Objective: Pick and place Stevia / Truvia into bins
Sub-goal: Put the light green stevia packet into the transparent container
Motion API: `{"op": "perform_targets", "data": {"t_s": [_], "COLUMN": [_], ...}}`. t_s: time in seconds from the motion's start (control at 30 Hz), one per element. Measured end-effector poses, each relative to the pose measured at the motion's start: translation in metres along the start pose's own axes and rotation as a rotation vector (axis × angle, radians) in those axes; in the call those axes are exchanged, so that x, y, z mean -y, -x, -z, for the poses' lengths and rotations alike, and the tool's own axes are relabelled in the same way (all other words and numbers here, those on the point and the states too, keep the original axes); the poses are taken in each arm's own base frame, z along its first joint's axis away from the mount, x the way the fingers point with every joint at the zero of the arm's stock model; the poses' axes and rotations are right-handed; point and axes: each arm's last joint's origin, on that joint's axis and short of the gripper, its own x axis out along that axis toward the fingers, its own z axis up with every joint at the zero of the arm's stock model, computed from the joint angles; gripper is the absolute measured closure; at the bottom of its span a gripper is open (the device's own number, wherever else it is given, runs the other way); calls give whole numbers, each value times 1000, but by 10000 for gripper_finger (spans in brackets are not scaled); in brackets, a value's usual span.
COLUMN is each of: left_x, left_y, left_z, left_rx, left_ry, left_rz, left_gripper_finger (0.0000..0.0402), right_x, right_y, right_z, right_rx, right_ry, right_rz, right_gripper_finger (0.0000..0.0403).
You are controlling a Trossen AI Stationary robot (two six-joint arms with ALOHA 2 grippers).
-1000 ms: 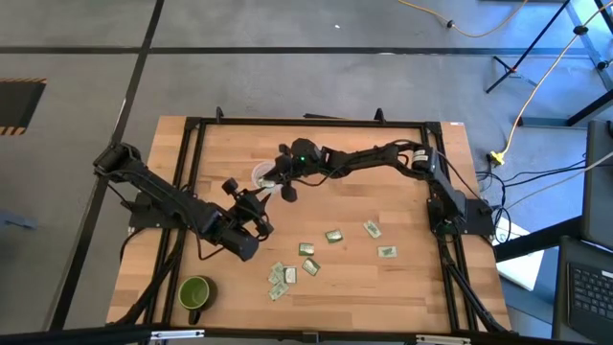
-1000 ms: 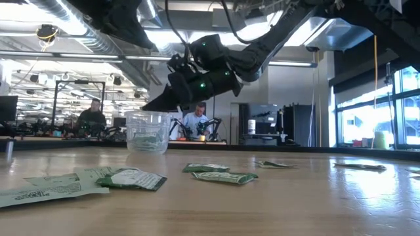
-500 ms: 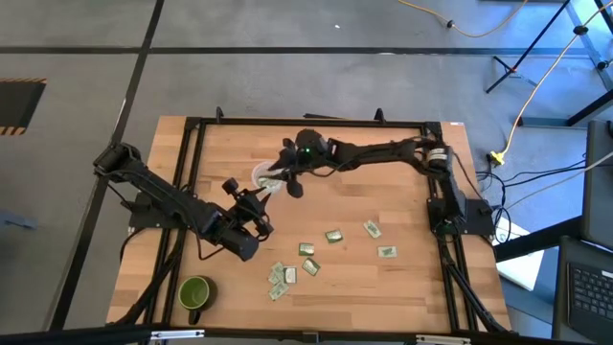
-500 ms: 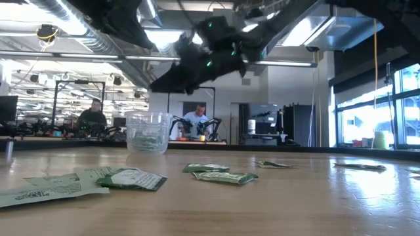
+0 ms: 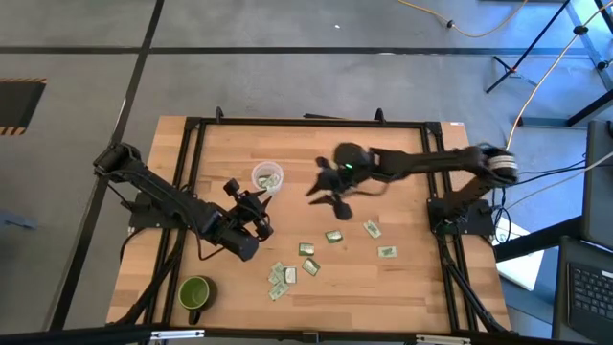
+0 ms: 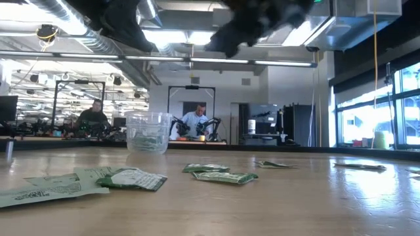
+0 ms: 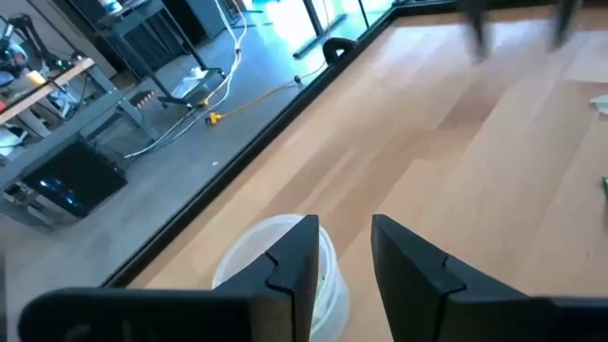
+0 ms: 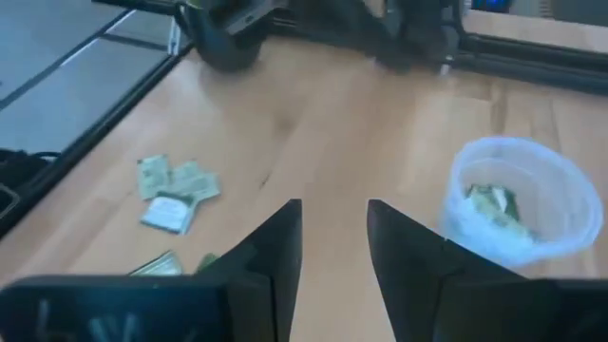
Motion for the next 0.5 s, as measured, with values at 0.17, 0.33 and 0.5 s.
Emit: {"op": "perform_targets", "data": {"t_s": [0.17,0.33,0.5], "left_x": [3,19,45], "left_y": [0,-1,-13], "left_z": [2,-1,-2], "left_rx": [-81,-235,-203], "left_ry": [-18,-80,-219], "left_rz": [99,447,705], "left_gripper_finger": [306,306,306], "right_x": [-35,-59,-69], "right_y": [27,41,42], "right_z": [32,53,63], "right_rx": [64,196,285], "right_ry": [-24,-65,-89], "right_rz": [116,119,100], "right_gripper_finger": [278,278,278]}}
